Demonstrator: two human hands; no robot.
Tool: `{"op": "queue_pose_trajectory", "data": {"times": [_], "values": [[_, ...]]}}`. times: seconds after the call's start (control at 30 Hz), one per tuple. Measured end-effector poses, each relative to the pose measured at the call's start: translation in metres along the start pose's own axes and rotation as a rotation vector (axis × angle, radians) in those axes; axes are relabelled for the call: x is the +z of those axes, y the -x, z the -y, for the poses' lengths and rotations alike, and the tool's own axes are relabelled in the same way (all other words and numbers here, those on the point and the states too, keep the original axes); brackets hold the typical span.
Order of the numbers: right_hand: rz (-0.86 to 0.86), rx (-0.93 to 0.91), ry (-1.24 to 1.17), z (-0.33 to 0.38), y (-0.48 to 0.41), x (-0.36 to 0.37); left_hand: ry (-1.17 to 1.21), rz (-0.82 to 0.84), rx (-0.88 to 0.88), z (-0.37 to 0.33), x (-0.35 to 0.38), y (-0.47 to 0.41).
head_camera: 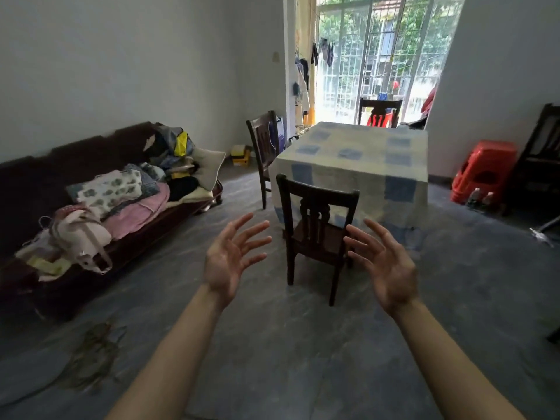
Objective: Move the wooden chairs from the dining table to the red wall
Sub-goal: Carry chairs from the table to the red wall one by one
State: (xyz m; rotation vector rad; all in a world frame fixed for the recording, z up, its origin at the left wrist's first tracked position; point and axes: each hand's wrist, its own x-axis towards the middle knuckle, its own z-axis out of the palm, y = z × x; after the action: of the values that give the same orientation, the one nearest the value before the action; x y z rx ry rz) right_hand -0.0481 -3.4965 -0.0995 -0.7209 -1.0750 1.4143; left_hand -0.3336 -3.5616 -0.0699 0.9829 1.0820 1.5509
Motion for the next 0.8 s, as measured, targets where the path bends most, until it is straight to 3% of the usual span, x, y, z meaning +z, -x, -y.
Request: {"op": "queue_pose_trajectory", "data": {"times": [0.2,0.47,0.8], "values": [[-0.108,-0.011,0.046,-0.021,-0.143,-0.004,0.000,0.014,-0.026,0.014,-0.013,-0.161],[-0.288,0.000,0.105,-0.099,-0.315,-0.027,0.043,0.068,-0.049,0.086,-0.038,-0.387],[-0.616,-0.027,0.260,-0.166,-0.500,-0.065,-0.043,0.129,-0.117,0.155,-0.063,-0.651]]}}
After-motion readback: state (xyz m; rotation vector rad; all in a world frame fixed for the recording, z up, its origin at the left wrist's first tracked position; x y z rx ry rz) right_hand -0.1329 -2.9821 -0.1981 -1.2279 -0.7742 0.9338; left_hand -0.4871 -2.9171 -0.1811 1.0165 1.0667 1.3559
